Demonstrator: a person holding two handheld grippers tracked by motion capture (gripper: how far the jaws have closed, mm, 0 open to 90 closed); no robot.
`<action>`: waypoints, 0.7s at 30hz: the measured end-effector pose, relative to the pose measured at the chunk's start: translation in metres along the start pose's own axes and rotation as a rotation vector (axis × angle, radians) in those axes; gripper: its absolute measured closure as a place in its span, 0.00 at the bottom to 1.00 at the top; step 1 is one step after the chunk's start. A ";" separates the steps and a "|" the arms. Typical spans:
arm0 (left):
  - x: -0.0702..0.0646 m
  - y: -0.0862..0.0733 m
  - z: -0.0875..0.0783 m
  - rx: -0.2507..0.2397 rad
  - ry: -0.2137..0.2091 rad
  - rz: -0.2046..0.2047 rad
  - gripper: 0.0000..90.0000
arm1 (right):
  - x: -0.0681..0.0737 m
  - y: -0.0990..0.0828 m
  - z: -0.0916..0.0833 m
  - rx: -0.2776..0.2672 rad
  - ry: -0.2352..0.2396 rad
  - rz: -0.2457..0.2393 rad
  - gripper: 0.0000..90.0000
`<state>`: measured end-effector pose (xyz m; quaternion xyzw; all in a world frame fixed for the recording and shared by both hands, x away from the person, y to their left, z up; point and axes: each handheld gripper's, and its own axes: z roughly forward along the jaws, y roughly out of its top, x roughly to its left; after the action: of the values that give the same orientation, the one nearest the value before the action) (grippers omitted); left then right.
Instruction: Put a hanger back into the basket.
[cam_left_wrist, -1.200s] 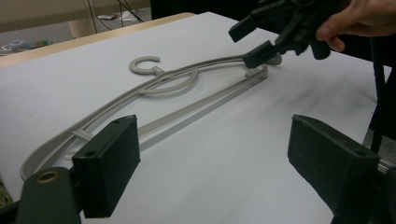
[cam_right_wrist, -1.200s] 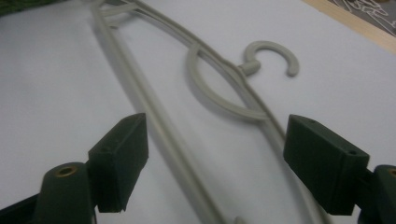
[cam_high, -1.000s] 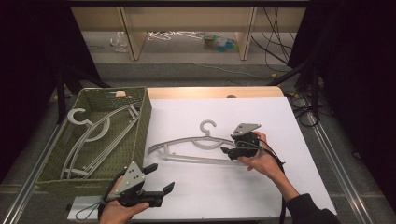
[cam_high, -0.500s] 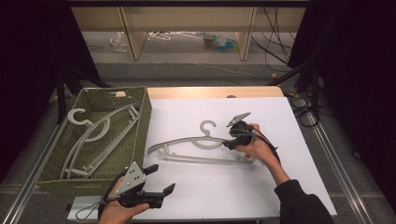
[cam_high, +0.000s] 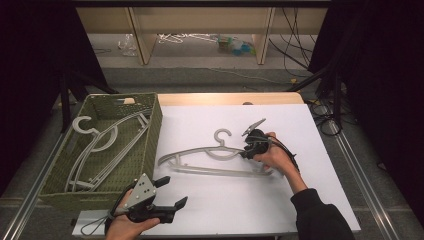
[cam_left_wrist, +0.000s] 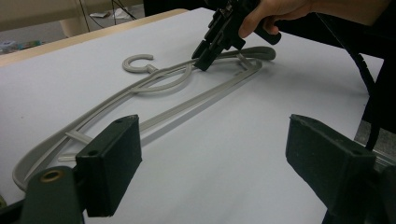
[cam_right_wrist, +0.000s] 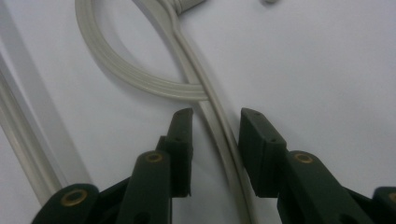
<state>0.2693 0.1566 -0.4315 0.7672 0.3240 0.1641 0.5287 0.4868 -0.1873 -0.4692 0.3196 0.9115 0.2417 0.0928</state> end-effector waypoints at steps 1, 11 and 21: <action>0.000 0.000 0.000 0.000 0.000 0.000 0.20 | 0.000 0.000 0.000 0.002 0.001 -0.001 0.75; -0.002 0.000 0.000 0.008 -0.001 0.004 0.21 | 0.001 0.008 0.001 0.062 0.006 -0.032 0.80; 0.000 0.000 -0.001 0.011 0.003 0.008 0.21 | 0.004 0.009 0.001 0.066 0.019 -0.153 0.87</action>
<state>0.2688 0.1568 -0.4312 0.7712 0.3224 0.1655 0.5234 0.4896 -0.1781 -0.4658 0.2498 0.9415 0.2069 0.0915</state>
